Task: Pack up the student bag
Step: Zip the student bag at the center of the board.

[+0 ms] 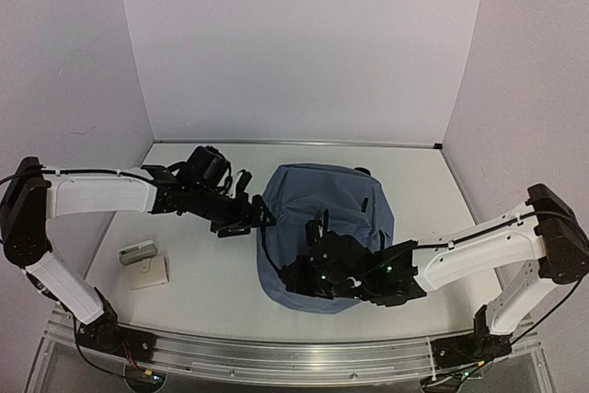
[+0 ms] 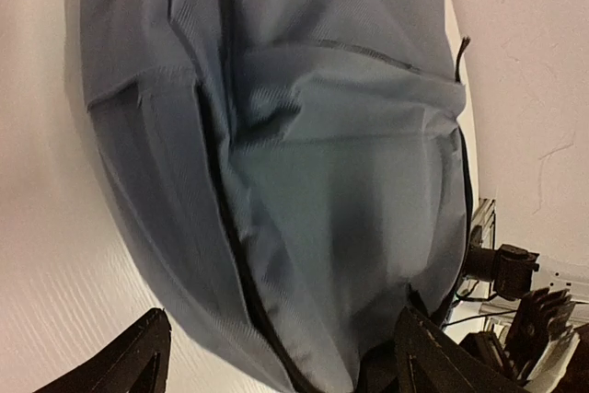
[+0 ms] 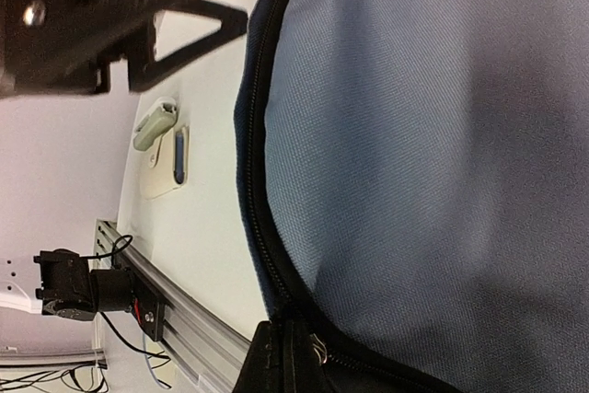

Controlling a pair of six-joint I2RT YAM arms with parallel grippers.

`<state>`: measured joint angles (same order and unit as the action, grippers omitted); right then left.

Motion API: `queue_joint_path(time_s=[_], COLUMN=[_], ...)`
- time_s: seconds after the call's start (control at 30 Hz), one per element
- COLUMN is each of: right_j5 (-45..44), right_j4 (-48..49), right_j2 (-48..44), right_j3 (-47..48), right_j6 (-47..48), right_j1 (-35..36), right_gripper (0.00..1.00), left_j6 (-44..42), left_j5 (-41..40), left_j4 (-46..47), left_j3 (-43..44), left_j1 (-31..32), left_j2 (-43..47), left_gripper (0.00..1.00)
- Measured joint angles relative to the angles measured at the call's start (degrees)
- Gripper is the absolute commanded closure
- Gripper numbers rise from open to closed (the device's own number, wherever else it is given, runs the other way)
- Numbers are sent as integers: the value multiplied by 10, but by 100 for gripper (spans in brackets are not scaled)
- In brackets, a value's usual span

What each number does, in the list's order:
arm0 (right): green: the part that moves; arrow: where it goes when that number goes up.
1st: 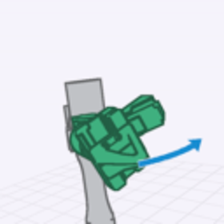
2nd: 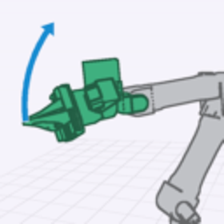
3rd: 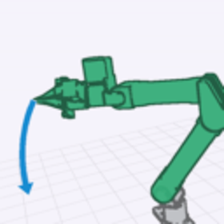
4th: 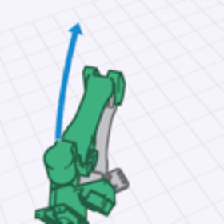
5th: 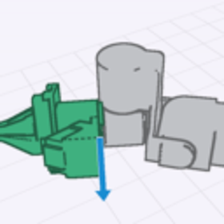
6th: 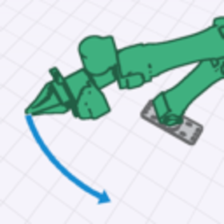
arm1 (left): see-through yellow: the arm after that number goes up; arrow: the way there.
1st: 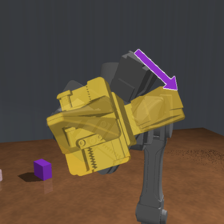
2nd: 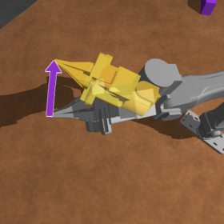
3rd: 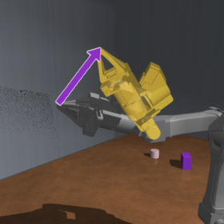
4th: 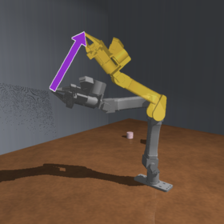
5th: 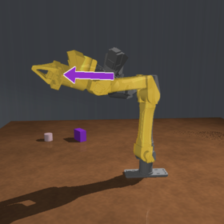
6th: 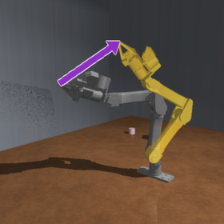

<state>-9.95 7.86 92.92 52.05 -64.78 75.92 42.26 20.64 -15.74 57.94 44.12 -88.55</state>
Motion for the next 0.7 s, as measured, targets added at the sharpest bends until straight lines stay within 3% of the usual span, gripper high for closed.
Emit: queue_joint_path(time_s=[0.17,0.43,0.5,0.67,0.7], right_j5=[0,0,0,-1,-1], right_j4=[-1,-1,-1,-1,-1], right_j2=[16,18,18,18,18], right_j3=[11,13,13,13,13], right_j6=[4,3,3,3,3], right_j1=[0,0,0,0,0], right_gripper=[100,100,100,100,100], left_j6=[58,92,93,104,106], left_j5=[-15,-14,-14,-14,-15], left_j4=[-21,-4,-1,10,12], left_j3=[-57,-74,-73,-73,-73], left_j1=[11,47,56,61,62], left_j2=[43,28,18,1,1], left_gripper=[21,38,47,92,97])
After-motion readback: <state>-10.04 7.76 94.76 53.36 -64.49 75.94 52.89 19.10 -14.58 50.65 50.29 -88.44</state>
